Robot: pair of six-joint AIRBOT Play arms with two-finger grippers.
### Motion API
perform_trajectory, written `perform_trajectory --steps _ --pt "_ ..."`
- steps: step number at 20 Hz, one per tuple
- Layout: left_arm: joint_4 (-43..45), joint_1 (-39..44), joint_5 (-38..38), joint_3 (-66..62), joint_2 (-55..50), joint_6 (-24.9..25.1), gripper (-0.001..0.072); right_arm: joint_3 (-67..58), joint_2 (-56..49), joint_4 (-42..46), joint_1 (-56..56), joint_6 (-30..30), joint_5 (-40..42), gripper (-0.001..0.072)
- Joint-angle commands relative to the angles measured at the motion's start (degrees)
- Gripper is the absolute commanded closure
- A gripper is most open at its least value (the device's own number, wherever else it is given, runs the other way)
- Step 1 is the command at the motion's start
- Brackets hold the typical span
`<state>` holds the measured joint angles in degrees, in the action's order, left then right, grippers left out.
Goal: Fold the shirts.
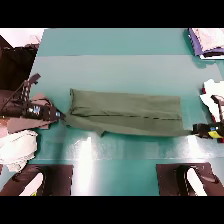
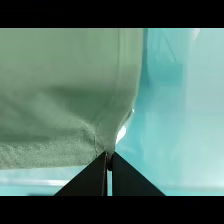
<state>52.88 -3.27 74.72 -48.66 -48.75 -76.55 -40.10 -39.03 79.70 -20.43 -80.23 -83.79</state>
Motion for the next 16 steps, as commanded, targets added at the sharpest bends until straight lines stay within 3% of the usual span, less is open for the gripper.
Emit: perform_trajectory --steps 1,9,13,14,15,16 --pt "0.24 0.07 -8.04 -3.21 -5.57 0.52 0.0682 -5.79 -6.19 -3.72 -0.02 -0.31 4.33 0.0696" --pt "-4.02 0.07 -22.91 -9.27 -16.15 2.54 0.0681 -16.98 -24.81 -9.27 -0.02 -0.28 10.08 0.0695" --pt "-8.17 0.07 -29.86 -10.71 -20.70 7.15 0.0678 -20.68 -31.61 -13.07 -0.02 -0.33 13.70 0.0691" --pt "-8.59 0.07 -32.15 -10.80 -21.99 6.95 0.0519 -21.44 -33.18 -14.82 -0.02 -0.31 14.95 0.0675" --pt "-8.96 0.07 -33.79 -11.10 -23.21 6.12 0.0290 -22.12 -34.82 -17.38 -0.02 -0.31 17.03 0.0494" --pt "-9.51 -0.11 -33.94 -11.82 -24.37 5.38 0.0194 -22.64 -36.28 -20.61 -0.04 -0.31 19.19 0.0264"
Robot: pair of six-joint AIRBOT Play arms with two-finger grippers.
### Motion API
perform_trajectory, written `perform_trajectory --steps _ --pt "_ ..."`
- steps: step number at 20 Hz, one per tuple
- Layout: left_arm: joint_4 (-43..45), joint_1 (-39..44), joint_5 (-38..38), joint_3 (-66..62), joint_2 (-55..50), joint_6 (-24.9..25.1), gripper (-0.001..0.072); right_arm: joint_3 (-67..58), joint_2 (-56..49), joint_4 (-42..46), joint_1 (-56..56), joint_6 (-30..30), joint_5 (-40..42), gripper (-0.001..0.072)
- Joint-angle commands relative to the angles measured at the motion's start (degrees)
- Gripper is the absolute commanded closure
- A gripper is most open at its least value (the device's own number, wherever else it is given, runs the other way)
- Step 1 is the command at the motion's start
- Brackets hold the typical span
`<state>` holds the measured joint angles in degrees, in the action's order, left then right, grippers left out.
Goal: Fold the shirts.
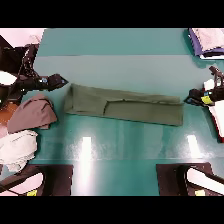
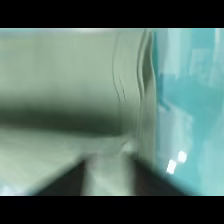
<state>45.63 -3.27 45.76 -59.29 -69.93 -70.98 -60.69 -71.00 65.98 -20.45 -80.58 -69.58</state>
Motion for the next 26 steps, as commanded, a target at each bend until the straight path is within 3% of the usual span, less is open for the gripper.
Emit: perform_trajectory --steps 1,3,11,12,13,16,19,23,26 --pt "-2.32 -0.11 -4.76 -2.21 -4.26 -0.15 0.0205 -2.73 -5.64 -10.08 -0.04 0.07 6.16 0.0197" --pt "-2.43 -0.04 -3.67 -3.78 -4.61 -0.15 0.0206 -4.17 -6.93 -10.71 -0.17 0.11 4.92 0.0197" --pt "-2.36 -0.04 15.89 -5.70 -4.55 0.52 0.0211 -4.37 -7.45 -5.97 -8.57 8.26 -9.97 0.0198" --pt "-2.36 -0.04 17.49 -5.70 -4.55 0.55 0.0416 -4.37 -8.41 -6.01 -9.79 8.28 -11.17 0.0198" --pt "-2.36 -0.04 18.62 -5.70 -4.52 1.36 0.0679 -4.37 -9.62 -6.01 -10.54 8.70 -12.17 0.0198" --pt "-2.38 -0.04 20.50 -5.70 -4.55 2.36 0.0673 -2.45 -13.20 -6.43 -11.02 10.27 -12.87 0.0198" --pt "-2.38 -0.04 21.81 -5.70 -4.55 2.23 0.0673 3.56 -14.19 -7.04 -11.02 11.26 -5.77 0.0198" --pt "-2.10 -0.04 21.75 -5.68 -4.76 1.73 0.0681 9.81 -14.23 -18.05 -10.14 17.05 1.40 0.0205" --pt "-1.88 0.39 21.16 -5.68 -4.83 0.37 0.0681 11.15 -14.23 -21.03 -7.67 18.43 3.23 0.0313"
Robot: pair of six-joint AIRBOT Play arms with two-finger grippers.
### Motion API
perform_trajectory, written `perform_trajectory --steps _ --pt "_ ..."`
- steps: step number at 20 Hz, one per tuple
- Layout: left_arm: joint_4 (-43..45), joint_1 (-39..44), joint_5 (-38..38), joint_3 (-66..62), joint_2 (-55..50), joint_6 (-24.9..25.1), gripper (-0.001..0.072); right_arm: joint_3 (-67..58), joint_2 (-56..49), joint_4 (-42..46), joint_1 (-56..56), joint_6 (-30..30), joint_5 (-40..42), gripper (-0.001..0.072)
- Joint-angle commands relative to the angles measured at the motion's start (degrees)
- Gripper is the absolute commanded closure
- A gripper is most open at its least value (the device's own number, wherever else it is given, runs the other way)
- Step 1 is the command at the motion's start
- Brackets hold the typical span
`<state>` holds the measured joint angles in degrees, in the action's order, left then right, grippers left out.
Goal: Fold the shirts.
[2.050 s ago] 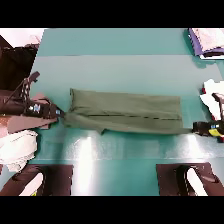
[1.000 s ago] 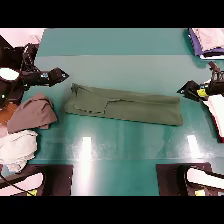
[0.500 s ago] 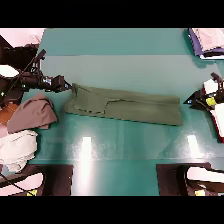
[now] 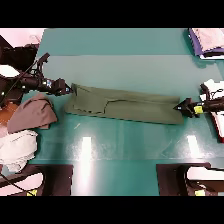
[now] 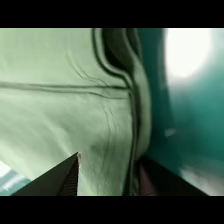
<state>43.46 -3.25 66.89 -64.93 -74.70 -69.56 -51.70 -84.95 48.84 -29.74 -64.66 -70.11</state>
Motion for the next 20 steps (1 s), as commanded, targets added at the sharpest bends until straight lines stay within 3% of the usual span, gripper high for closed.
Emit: perform_trajectory --steps 1,2,3,4,7,11,16,20 --pt "0.85 1.18 0.02 -0.04 -0.07 -1.14 0.0681 2.10 -0.17 -4.74 2.23 3.96 3.76 0.0470" --pt "1.70 2.56 -0.04 -0.04 -0.07 -1.90 0.0681 2.01 0.02 -5.33 2.64 5.22 3.72 0.0603" --pt "3.39 4.63 -0.55 -0.04 -0.07 -3.63 0.0682 1.99 0.63 -5.90 2.89 6.23 3.78 0.0679" --pt "5.11 6.97 -1.81 -0.07 -0.07 -4.81 0.0682 1.66 1.77 -5.81 2.91 6.32 3.87 0.0693" --pt "6.40 13.70 -8.66 -0.63 -0.85 -6.67 0.0682 -4.17 5.53 -5.84 2.91 6.01 -2.56 0.0696" --pt "6.27 22.25 -9.81 -9.64 -10.54 -8.11 0.0682 -16.74 9.22 -5.81 7.10 -1.05 -10.99 0.0697" --pt "6.27 32.13 -9.44 -24.96 -27.65 -9.99 0.0682 -32.54 10.08 -5.73 20.59 -8.09 -10.54 0.0696" --pt "6.01 35.34 -9.22 -33.48 -37.20 -11.78 0.0682 -43.12 6.14 -5.66 31.23 -11.10 -10.34 0.0697"
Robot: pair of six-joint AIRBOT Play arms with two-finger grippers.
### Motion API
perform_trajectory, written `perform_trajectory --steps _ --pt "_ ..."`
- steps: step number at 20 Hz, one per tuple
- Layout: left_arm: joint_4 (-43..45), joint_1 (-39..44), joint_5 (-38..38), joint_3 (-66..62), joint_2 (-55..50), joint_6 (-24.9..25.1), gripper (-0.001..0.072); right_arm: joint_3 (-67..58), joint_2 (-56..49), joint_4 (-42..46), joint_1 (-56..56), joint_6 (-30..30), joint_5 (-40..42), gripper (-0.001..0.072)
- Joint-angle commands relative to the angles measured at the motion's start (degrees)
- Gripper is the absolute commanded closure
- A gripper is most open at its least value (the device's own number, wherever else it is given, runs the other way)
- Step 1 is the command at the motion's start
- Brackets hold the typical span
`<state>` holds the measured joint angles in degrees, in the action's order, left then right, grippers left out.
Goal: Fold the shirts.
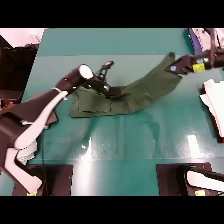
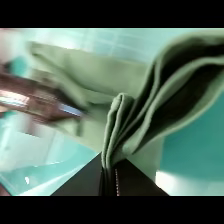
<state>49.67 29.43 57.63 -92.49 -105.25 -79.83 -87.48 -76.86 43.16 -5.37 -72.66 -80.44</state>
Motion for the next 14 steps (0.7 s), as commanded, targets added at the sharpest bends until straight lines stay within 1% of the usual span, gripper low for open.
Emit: perform_trajectory --steps 1,6,9,11,14 --pt "-0.33 2.67 -0.02 -6.43 -7.63 -2.27 0.0682 -9.64 -3.43 0.07 8.98 -3.50 -0.24 0.0697" --pt "1.84 2.10 -0.04 -6.45 -8.37 -2.67 0.0681 -20.28 -10.99 0.11 16.46 -5.62 -1.22 0.0696" --pt "1.99 -0.04 2.25 -6.71 -7.43 -2.64 0.0681 -23.91 -13.90 0.11 19.12 -5.95 -1.22 0.0697" --pt "4.79 -2.93 3.23 -6.86 -4.44 -2.62 0.0682 -25.44 -15.61 0.04 20.74 -5.97 -1.01 0.0697" --pt "12.44 -8.92 6.34 -6.86 3.39 -2.47 0.0682 -25.94 -17.75 0.04 24.00 -5.92 0.57 0.0697"
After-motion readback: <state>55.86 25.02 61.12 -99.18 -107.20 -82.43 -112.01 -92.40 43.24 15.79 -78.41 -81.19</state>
